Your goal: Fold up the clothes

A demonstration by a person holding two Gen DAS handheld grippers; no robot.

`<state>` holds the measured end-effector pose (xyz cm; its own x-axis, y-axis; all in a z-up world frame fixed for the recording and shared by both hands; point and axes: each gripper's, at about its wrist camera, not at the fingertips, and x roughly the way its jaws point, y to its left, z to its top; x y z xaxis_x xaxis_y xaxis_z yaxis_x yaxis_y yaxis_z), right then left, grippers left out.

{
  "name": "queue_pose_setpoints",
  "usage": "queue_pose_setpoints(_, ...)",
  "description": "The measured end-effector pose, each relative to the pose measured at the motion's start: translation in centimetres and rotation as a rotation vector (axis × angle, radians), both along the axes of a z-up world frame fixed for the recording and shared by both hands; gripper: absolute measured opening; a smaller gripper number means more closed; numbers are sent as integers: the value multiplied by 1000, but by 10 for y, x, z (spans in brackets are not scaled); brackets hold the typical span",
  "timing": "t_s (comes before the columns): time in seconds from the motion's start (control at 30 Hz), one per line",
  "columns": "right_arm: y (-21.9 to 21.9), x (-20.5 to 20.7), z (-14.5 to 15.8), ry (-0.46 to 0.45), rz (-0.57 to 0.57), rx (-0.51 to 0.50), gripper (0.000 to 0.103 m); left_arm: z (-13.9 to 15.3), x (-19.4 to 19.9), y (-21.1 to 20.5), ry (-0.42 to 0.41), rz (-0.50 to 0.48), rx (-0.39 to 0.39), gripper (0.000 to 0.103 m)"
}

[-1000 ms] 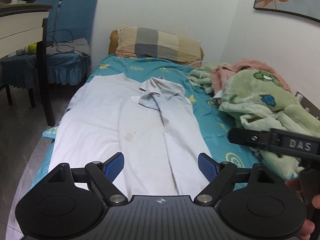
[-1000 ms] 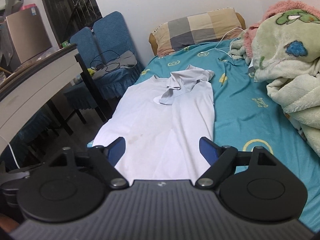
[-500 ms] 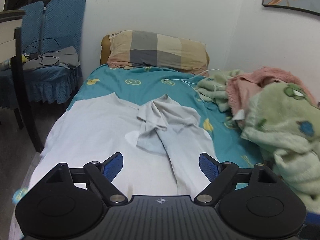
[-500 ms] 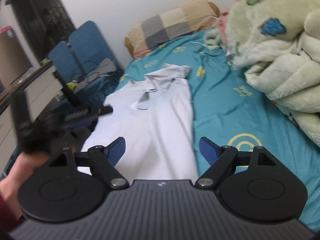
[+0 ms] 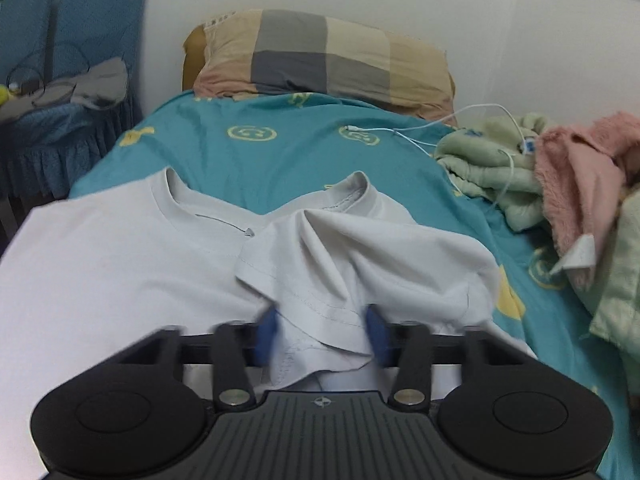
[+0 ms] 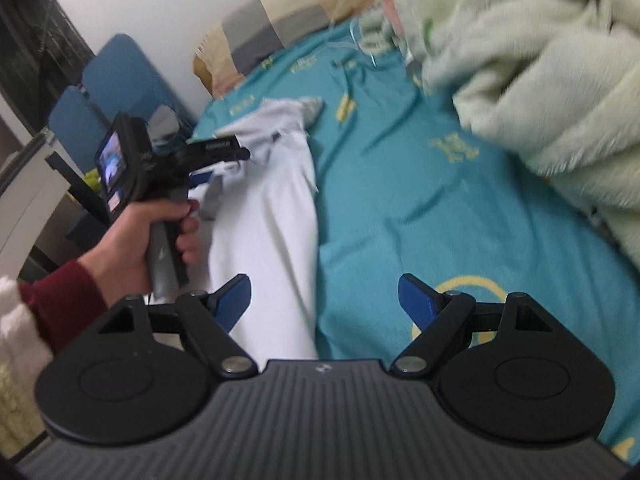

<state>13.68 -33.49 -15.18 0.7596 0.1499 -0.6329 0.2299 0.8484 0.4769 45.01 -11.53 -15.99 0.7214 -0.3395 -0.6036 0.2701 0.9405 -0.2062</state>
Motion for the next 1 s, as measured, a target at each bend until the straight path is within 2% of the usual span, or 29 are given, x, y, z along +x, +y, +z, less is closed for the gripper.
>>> queue_pose_setpoints(0.1,1,3,-6,11,7,16,83,2,11,13,-3,37,-129,8)
queue_pose_setpoints(0.17,4,3,-8,13,15,13,83,2,18,18,36,67,-161,8)
queue_pose_setpoints(0.3,7,3,-9,16,24,10,83,-12,28,17,112,122,-59,8)
queue_pose_setpoints(0.43,8,2,-9,15,21,-10,83,-9,20,6,71,106,32,11)
queue_pose_setpoints(0.53,10,3,-7,5,26,-31,83,3,7,7,47,87,15,29)
queue_pose_setpoints(0.6,13,3,-4,-12,34,-48,83,14,-8,8,29,60,21,48)
queue_pose_setpoints(0.67,15,2,-1,-31,43,-63,83,25,-27,8,7,24,48,54)
queue_pose_setpoints(0.8,18,-4,8,-57,49,-63,83,46,-54,7,-28,-26,85,59)
queue_pose_setpoints(0.93,23,-11,12,-89,65,-85,82,65,-53,-3,-50,-53,108,62)
queue_pose_setpoints(1.0,23,0,14,-84,70,-62,82,75,-44,-12,-50,-74,107,63)
